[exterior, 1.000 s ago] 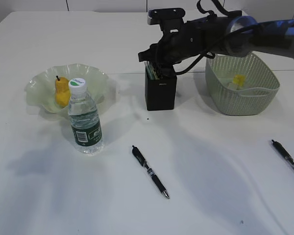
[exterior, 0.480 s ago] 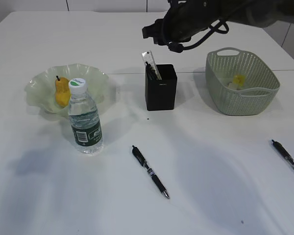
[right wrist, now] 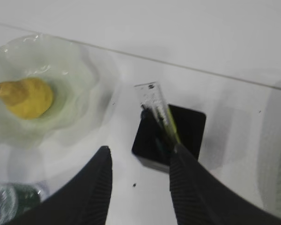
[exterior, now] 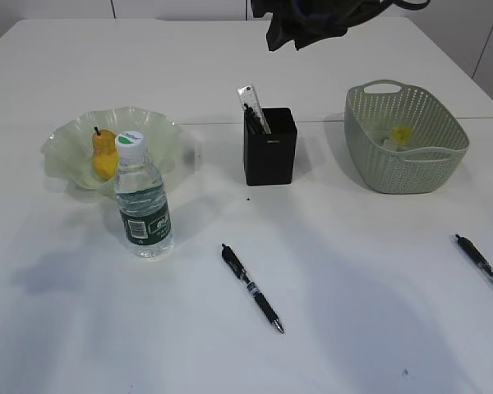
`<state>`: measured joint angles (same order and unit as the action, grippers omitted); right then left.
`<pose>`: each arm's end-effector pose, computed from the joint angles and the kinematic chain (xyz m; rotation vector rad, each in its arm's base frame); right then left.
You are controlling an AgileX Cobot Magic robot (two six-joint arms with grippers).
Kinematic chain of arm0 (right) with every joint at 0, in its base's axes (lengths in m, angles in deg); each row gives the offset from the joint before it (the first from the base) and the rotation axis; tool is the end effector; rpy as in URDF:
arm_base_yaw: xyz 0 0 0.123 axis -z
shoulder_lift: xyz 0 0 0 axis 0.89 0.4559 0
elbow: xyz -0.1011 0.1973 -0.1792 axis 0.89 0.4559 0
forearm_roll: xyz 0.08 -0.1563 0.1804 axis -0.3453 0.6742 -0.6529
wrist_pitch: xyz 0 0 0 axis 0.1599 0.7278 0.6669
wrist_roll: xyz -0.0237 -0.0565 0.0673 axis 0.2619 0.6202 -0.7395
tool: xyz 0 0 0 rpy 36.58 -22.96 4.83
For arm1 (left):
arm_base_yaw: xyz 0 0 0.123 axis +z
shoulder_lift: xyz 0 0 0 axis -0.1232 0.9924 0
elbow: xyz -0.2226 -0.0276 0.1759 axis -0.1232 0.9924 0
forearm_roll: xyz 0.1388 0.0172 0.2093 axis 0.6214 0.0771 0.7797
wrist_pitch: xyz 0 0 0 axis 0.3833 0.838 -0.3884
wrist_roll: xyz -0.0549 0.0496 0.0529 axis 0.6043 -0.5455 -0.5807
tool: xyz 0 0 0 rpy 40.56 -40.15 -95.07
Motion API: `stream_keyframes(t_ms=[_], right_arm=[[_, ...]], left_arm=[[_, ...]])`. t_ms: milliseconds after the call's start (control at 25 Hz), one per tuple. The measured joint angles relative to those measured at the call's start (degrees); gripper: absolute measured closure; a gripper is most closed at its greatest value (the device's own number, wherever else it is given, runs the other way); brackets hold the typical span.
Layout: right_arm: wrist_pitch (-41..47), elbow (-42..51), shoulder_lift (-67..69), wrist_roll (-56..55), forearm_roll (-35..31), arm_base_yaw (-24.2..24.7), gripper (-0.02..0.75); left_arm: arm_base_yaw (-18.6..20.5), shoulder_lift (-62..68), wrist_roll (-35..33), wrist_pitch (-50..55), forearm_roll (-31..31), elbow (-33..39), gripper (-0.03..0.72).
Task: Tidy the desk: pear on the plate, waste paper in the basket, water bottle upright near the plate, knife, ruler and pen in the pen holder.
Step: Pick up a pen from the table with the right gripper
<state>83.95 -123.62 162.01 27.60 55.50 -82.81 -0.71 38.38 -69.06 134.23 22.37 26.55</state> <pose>0.4381 0.1665 0.3294 -0.3659 2.3544 0.2967 0.2223 0.0052 0.2825 -0.2491 2.6588 -0.2940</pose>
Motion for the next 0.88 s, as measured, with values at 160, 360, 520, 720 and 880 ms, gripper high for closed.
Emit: stream_keyframes(t_ms=[160, 360, 520, 720, 880], right_arm=[[9.5, -0.1, -2.0, 3.3, -4.5, -0.6, 0.431], [17.2, -0.1, -2.4, 3.8, -4.5, -5.7, 0.431], [18.2, -0.2, -2.1, 0.0, 0.8, -12.7, 0.431], [22.1, -0.2, 2.3, -3.0, 3.6, -16.2, 0.428], [22.4, -0.2, 7.0, -4.2, 4.2, -16.3, 0.428]], left_arm=[[0.0, 0.0, 0.0, 0.0, 0.0, 0.0, 0.222], [0.0, 0.0, 0.0, 0.3, 0.0, 0.0, 0.222], [0.0, 0.0, 0.0, 0.4, 0.0, 0.0, 0.222], [0.0, 0.0, 0.0, 0.5, 0.0, 0.0, 0.221], [0.0, 0.0, 0.0, 0.5, 0.0, 0.0, 0.222]])
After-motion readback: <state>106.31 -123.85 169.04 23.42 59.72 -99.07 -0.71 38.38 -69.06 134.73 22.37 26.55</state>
